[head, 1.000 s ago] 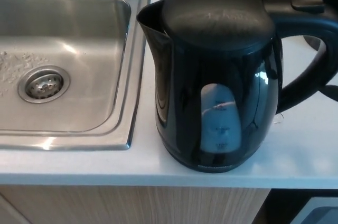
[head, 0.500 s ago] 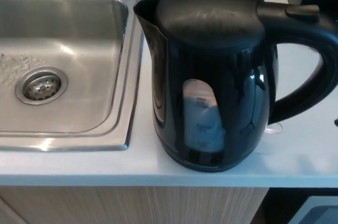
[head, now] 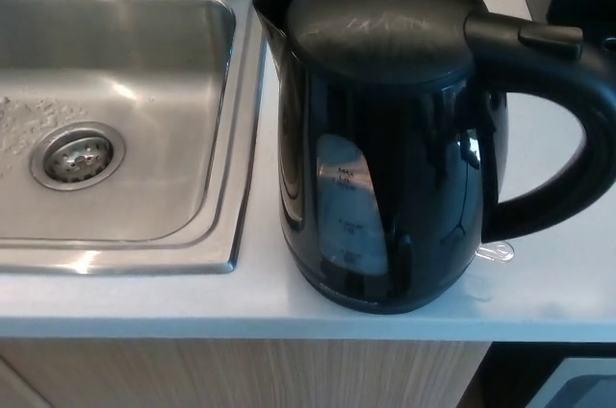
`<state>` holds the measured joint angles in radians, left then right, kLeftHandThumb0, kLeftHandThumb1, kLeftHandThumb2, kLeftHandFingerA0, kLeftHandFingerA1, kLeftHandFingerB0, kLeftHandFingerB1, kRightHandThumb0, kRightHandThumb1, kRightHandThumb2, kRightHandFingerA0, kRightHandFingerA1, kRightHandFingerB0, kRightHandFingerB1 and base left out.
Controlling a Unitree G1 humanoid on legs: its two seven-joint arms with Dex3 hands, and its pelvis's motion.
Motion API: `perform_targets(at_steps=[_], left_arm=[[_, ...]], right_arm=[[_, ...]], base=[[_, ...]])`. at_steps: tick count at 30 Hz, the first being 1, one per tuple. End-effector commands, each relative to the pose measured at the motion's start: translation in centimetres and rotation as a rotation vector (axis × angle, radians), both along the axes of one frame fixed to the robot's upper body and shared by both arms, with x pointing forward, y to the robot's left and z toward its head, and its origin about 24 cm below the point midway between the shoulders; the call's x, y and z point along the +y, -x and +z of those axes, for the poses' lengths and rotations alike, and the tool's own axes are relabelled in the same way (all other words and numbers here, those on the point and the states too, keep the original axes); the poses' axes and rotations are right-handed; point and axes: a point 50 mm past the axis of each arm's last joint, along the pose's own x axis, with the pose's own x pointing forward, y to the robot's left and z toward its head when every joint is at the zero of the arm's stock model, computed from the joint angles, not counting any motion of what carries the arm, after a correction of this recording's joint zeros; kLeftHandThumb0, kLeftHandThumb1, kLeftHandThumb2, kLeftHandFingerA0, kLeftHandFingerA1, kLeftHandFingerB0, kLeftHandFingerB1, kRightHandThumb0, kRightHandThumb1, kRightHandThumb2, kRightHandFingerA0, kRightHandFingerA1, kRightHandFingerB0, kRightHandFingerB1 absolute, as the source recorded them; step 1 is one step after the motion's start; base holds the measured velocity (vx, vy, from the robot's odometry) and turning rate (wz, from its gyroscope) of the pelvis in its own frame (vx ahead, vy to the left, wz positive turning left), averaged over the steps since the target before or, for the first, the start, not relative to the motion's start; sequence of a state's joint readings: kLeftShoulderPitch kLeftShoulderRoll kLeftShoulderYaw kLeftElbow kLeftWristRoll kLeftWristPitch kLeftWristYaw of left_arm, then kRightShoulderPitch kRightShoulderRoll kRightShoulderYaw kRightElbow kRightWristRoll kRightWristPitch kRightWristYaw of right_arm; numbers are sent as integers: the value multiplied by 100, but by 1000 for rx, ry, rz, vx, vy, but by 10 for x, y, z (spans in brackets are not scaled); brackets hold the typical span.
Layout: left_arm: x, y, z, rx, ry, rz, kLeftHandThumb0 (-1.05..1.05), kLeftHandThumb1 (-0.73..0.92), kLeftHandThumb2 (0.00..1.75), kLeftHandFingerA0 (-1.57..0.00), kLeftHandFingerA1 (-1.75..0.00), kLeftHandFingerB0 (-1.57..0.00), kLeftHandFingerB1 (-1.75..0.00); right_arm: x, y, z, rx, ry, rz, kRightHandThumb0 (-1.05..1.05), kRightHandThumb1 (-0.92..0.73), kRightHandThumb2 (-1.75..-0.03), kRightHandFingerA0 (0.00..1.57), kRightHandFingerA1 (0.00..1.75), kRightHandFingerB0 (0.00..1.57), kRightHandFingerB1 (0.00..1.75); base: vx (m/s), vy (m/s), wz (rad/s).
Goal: Pick up a kettle using the right hand on left side of the counter and then walk right towards the kettl base and turn on the kettle
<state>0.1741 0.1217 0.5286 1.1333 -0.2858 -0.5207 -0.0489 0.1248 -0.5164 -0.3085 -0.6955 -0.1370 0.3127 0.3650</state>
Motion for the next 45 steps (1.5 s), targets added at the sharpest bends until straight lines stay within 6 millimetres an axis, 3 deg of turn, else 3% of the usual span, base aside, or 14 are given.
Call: perform_targets(at_steps=[1,4,11,19,29,31,35,45], left_arm=[[5,-1,7,-46,-58,-6,14,64,93,-97,-80,-93,-79],[4,2,8,-42,-73,-2,13,65,95,-91,-84,-89,-81],[4,-2,9,-61,-78,4,11,67,92,-94,-85,-91,-82],[4,-5,9,-48,-82,1,11,66,90,-93,-81,-89,-79],[6,-7,9,-67,-66,10,12,66,94,-94,-84,-90,-84],[8,-7,9,-54,-65,7,11,70,87,-93,-82,-88,-79],[6,-10,9,-72,-68,2,11,63,96,-97,-83,-94,-83],[2,-15,10,-94,-67,-10,12,63,97,-96,-86,-92,-84]], right_arm=[[-11,-8,9,-9,-58,-45,-2,-57,-78,43,64,43,53],[-7,-7,13,-37,-59,-27,-4,-54,-83,46,67,47,55],[18,9,29,-120,-62,79,-1,-58,-82,49,67,47,56],[44,22,33,-151,-76,181,-1,-47,-95,50,73,51,62],[45,31,20,-89,-45,184,-3,-50,-97,50,70,47,61],[42,34,18,-72,-60,171,-4,-51,-96,48,69,45,60],[41,35,18,-69,-67,168,-4,-50,-97,49,68,46,59],[43,34,19,-75,-86,179,-5,-53,-96,48,66,46,57]], base=[[0,0,0],[0,0,0],[0,0,0],[0,0,0],[0,0,0],[0,0,0],[0,0,0],[0,0,0]])
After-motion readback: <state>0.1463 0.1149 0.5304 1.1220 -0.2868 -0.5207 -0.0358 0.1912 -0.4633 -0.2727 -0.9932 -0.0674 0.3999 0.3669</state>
